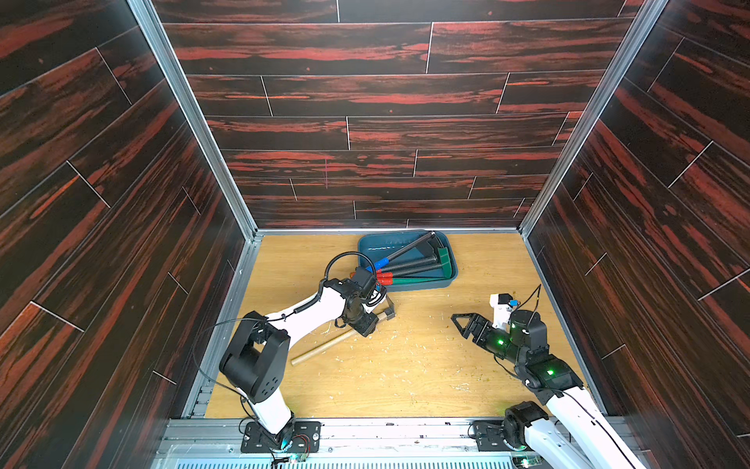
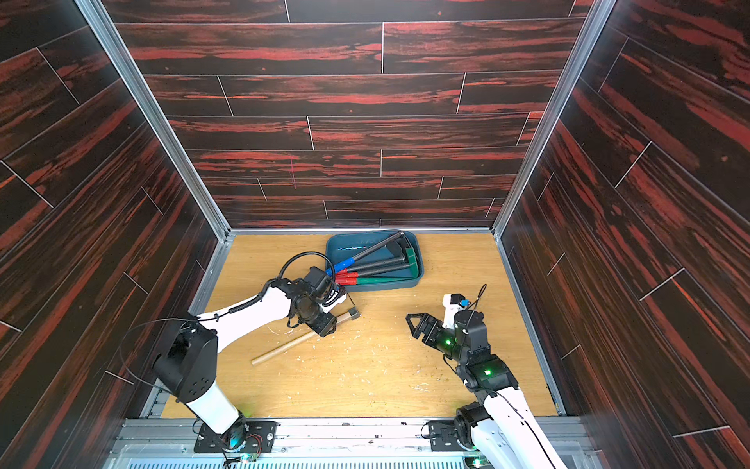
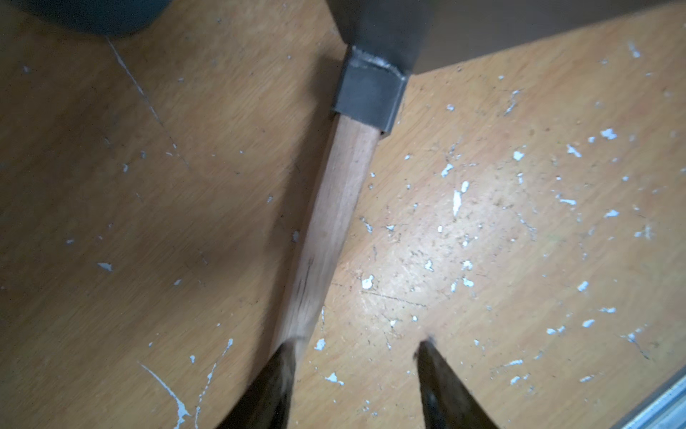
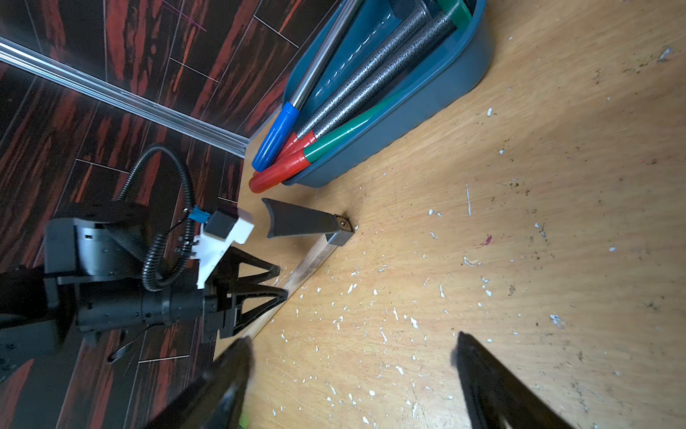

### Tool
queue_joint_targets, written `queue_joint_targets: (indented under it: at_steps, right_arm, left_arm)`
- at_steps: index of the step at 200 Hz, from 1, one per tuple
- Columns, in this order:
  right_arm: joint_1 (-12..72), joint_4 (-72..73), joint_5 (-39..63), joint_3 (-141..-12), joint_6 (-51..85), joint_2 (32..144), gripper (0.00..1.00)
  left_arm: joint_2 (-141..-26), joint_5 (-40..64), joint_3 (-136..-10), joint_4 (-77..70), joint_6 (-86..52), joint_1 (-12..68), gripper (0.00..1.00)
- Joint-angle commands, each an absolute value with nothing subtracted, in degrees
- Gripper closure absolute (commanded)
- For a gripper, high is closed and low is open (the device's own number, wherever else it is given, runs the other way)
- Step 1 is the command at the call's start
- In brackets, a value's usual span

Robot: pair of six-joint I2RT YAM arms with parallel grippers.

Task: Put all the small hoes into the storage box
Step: Move the hoe to the center of the board.

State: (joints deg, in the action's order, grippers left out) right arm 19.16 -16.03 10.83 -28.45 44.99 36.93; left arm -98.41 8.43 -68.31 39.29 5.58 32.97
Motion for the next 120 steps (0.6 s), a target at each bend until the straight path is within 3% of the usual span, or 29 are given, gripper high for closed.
queue_joint_targets:
  at_steps: [1,120]
  right_arm:
    - [18.9,-15.13,11.4,-27.29,45.18,37.31,0.11]
    - [18.9,-14.18,12.43,-26.19,45.78,37.04,0.12]
  left_arm:
    - [-99.72,6.98,-68.49,39.23,5.42,32.87,0.44]
    - [-105.81,6.32,-69.86,36.67,5.72,32.82,0.44]
